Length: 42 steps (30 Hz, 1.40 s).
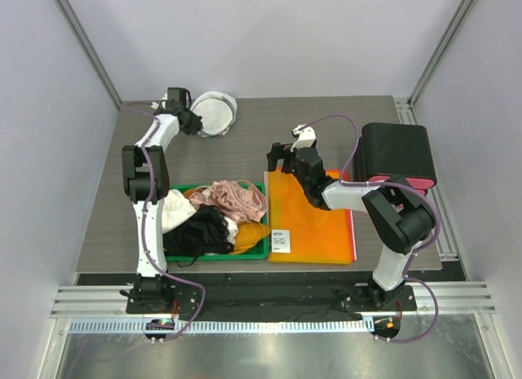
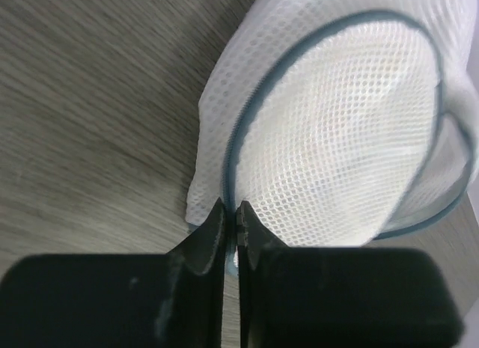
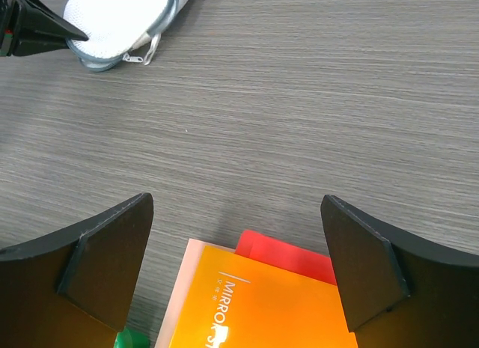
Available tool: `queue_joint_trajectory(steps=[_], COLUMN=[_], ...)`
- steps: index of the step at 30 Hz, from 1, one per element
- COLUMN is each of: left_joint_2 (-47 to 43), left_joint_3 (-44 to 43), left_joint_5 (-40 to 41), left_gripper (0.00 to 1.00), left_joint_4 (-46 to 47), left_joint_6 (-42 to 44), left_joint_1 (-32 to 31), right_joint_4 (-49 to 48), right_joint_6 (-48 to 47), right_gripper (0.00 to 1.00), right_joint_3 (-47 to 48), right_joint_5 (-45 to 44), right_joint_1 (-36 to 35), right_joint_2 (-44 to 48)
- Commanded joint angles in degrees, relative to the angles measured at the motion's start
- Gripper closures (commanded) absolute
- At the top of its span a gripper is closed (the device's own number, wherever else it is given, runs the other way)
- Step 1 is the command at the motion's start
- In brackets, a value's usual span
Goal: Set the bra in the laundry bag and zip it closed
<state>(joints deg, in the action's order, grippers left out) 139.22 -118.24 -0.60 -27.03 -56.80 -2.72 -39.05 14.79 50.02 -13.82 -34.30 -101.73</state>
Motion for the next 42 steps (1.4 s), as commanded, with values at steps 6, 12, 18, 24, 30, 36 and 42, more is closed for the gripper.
queue_joint_trajectory(steps=[6, 12, 18, 24, 30, 36, 42], left_joint_2=[-16.67, -26.97, -28.30, -24.26, -26.53, -35.31, -40.16], left_joint_3=[7.74, 19.70, 23.84, 24.63, 22.96, 22.08, 25.42], left_joint_5=[20.06, 39.94, 50.68, 51.23, 39.72, 31.20, 22.52], left_gripper=[1.00, 1.00, 1.00, 0.65, 0.17, 0.18, 0.28], left_joint_4=[2.50, 10.58, 12.61, 17.27, 14.47, 2.87, -3.81], left_joint_6=[12.31, 24.52, 33.48, 45.70, 47.22, 38.00, 29.91], left_joint_1=[-5.79, -17.74, -28.03, -36.56, -37.97, -33.33, -26.04], right_joint_4=[-2.80, -0.42, 2.91, 7.31, 8.29, 8.81, 9.07], right_joint_6=[-0.20, 0.51, 3.22, 11.66, 11.94, 10.70, 10.53], right_gripper=[0.00, 0.00, 0.00, 0.00, 0.00, 0.00, 0.00], right_joint_3=[1.75, 3.33, 4.65, 4.65, 3.68, 5.52, 5.44], right_joint_5=[-0.06, -1.38, -4.63, -5.60, -6.21, -4.55, -5.16], right_joint_1=[0.20, 0.12, 0.90, 5.38, 7.59, 7.59, 7.59], right_joint_2=[0.84, -0.13, -0.92, -1.01, 0.48, -0.83, -0.31])
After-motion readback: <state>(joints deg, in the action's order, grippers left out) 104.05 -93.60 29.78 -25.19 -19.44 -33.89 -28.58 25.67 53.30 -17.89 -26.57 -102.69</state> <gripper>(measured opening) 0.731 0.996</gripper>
